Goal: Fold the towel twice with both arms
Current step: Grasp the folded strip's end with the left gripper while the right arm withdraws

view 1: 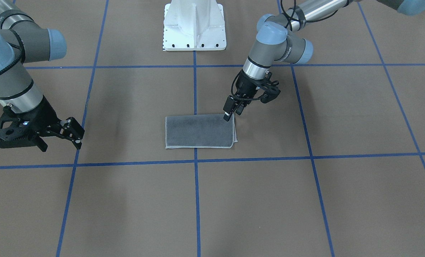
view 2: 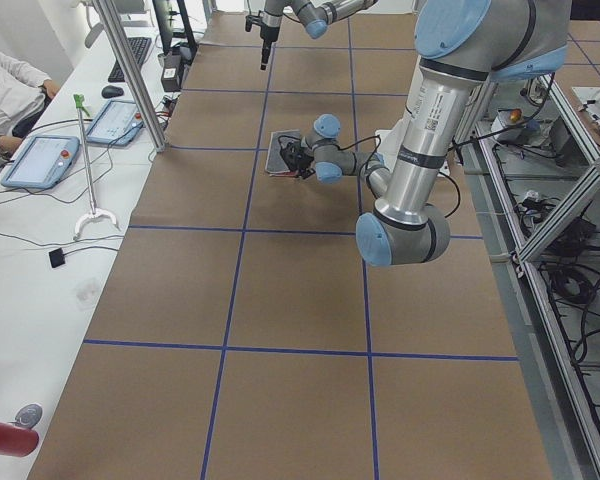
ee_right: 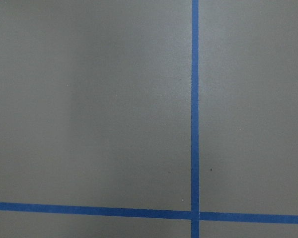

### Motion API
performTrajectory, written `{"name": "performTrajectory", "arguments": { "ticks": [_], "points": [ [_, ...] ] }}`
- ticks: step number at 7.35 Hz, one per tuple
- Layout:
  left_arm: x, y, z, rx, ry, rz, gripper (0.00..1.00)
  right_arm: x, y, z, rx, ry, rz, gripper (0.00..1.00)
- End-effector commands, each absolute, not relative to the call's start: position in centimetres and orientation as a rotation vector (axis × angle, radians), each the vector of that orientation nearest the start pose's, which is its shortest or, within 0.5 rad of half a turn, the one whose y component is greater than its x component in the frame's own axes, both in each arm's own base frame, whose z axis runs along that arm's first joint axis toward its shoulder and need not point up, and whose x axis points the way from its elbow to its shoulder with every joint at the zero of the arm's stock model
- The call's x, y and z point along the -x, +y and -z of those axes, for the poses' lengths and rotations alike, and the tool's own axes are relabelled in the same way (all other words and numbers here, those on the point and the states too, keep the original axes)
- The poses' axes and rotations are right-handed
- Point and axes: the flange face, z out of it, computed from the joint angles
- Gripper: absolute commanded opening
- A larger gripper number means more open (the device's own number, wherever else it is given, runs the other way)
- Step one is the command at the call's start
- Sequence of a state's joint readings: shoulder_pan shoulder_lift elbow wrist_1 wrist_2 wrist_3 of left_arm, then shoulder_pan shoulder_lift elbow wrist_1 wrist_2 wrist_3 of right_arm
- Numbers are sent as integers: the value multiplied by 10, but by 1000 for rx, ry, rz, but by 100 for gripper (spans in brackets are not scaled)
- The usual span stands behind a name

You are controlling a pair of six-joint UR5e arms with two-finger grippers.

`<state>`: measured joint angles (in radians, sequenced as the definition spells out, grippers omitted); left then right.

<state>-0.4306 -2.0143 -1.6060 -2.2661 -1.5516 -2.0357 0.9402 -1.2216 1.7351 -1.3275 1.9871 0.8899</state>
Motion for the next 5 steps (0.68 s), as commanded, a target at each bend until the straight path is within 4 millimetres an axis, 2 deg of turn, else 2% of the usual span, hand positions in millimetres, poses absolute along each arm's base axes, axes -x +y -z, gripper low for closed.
{"name": "performTrajectory", "arguments": {
  "ticks": [1, 2, 3, 5],
  "points": [
    [-545, -397, -309, 7, 1216, 789, 73, 291, -556, -368, -268, -800, -86, 100],
    [-544, -397, -307, 8, 1219, 789, 69, 290, -556, -366, -272, -803, -87, 100],
    [-544, -396, -308, 9, 1220, 793, 60, 290, -555, -366, -273, -802, -88, 100],
    [-543, -396, -312, 5, 1213, 792, 56, 289, -555, -366, -273, -802, -88, 100]
  ]
}}
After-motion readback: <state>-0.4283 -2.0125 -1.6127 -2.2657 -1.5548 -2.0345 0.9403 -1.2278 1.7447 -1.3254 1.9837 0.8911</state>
